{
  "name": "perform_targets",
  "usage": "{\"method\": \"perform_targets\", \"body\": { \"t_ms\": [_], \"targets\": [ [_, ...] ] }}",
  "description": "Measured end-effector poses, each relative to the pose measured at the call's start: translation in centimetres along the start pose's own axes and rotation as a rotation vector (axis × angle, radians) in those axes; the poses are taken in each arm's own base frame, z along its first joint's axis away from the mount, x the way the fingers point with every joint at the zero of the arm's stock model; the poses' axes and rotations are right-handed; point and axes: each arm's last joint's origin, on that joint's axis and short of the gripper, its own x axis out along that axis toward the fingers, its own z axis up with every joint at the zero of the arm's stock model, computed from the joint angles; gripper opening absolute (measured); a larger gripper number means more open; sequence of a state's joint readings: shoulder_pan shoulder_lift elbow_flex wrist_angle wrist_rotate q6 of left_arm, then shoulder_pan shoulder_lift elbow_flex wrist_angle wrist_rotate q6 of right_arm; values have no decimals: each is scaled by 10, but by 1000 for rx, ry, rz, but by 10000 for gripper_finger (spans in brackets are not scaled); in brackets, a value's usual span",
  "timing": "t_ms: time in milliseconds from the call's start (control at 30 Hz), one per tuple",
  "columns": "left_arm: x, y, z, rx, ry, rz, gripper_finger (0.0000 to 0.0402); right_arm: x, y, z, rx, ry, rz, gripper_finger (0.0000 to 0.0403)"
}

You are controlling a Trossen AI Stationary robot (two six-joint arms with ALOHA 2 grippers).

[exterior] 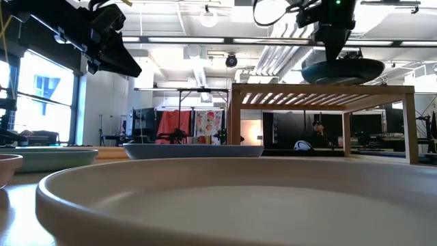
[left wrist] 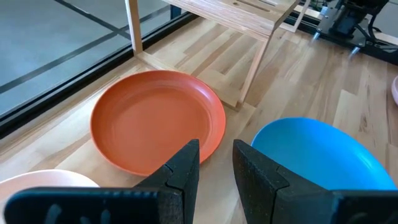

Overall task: Place and stack plates onto a shelf
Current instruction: Put the green plate on the shelf

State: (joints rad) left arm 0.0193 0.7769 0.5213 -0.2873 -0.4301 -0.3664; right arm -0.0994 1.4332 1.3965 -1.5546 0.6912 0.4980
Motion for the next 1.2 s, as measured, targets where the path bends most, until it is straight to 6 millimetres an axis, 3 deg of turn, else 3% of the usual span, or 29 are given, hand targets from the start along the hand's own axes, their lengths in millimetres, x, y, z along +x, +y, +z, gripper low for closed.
{"method": "perform_targets", "body": {
  "t_ms": [367,1200],
  "targets": [
    [0,0,0,-3,-1,1,87,7,-3,-9,8,-20,23,0],
    [0,0,0,1,-1,1,87,22,-12,0,73,61,192,0]
  ]
}}
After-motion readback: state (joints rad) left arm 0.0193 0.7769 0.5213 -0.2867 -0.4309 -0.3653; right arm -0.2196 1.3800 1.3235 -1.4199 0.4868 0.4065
